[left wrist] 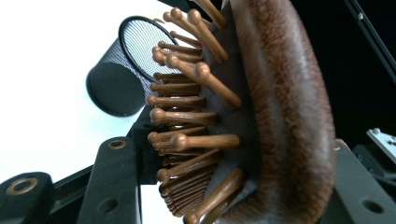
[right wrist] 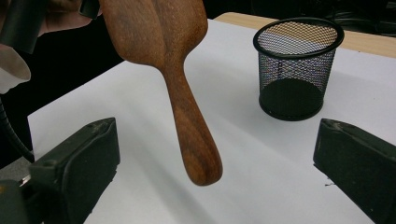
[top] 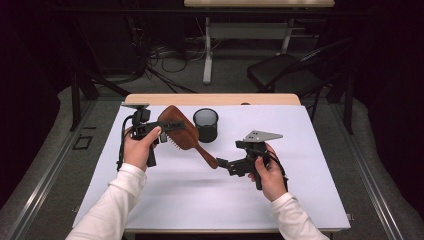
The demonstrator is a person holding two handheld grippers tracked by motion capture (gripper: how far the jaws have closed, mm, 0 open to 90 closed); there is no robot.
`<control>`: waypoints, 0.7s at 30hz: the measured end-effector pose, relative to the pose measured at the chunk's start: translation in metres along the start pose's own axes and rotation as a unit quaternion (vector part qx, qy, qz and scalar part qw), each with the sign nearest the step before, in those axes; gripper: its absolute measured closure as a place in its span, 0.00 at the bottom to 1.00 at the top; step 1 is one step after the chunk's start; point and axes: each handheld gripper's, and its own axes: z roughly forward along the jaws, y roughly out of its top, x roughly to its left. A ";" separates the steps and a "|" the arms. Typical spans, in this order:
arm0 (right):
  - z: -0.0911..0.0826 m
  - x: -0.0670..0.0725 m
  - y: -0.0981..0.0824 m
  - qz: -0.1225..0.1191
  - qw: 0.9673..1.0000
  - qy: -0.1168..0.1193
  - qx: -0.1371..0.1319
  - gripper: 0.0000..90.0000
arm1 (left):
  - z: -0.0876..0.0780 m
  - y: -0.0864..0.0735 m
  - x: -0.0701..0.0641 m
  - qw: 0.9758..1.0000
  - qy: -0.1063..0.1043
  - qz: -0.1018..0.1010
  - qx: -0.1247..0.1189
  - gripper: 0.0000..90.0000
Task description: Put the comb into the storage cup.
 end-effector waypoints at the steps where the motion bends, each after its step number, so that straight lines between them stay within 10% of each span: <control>1: 0.000 0.000 0.000 0.001 1.000 -0.001 0.000 0.00 | 0.000 0.001 0.000 1.000 0.001 0.000 -0.003 0.55; 21: -0.002 -0.002 0.000 0.002 1.000 -0.003 -0.004 0.01 | -0.007 0.025 -0.007 0.999 0.029 0.007 -0.035 0.54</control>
